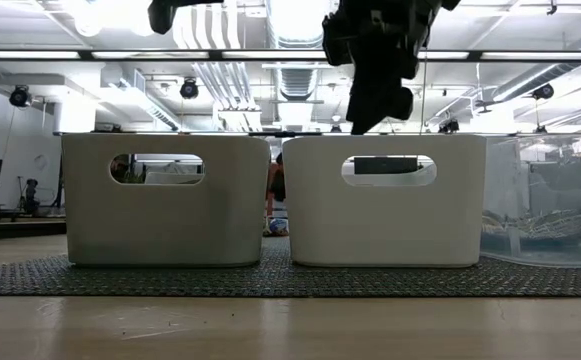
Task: Pick and place Granola Bars by type
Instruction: Put the orange granola bar into the transparent bin
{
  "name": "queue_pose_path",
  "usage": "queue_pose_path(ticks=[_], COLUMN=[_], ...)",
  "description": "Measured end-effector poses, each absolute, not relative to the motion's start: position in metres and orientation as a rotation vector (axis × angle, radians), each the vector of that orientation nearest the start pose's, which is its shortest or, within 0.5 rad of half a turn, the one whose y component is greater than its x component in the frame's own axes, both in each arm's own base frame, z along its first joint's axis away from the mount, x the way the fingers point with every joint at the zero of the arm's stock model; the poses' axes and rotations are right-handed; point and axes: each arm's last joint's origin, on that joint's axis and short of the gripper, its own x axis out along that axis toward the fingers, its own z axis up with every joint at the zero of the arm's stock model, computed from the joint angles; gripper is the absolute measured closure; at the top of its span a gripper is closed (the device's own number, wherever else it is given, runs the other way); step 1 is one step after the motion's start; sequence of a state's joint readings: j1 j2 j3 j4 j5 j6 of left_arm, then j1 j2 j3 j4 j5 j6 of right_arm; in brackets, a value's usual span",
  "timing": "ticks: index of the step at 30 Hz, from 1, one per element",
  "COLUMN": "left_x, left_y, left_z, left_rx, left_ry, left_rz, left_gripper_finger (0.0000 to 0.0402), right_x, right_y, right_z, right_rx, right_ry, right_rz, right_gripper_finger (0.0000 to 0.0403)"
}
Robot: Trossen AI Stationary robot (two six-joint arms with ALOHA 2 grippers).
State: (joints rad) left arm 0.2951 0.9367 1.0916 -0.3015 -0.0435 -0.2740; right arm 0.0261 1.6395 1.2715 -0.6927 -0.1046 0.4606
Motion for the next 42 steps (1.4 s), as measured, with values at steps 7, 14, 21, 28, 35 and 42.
queue_pose_path(ticks=[7, 14, 21, 28, 35, 42], left_x=[0.183, 0.183, 0.184, 0.185, 0.189, 0.206], left_y=[0.057, 0.058, 0.059, 0.059, 0.065, 0.083], left_z=[0.399, 0.396, 0.396, 0.395, 0.397, 0.41], left_rx=[-0.294, -0.302, -0.274, -0.265, -0.279, -0.279], left_ry=[0.103, 0.126, 0.132, 0.164, 0.337, 0.465], left_rz=[0.36, 0.384, 0.404, 0.406, 0.495, 0.607], left_gripper_finger=[0.0348, 0.0267, 0.026, 0.0266, 0.0279, 0.0279], right_x=[0.336, 0.326, 0.301, 0.265, 0.228, 0.2], right_y=[0.01, 0.003, -0.013, -0.035, -0.055, -0.067], right_z=[0.264, 0.283, 0.32, 0.35, 0.367, 0.381], right_rx=[0.456, 0.423, 0.367, 0.335, 0.327, 0.314], right_ry=[1.027, 0.967, 0.826, 0.74, 0.722, 0.667], right_rz=[-0.131, -0.114, -0.152, -0.202, -0.325, -0.445], right_gripper_finger=[0.0232, 0.0199, 0.0214, 0.0292, 0.0357, 0.0331])
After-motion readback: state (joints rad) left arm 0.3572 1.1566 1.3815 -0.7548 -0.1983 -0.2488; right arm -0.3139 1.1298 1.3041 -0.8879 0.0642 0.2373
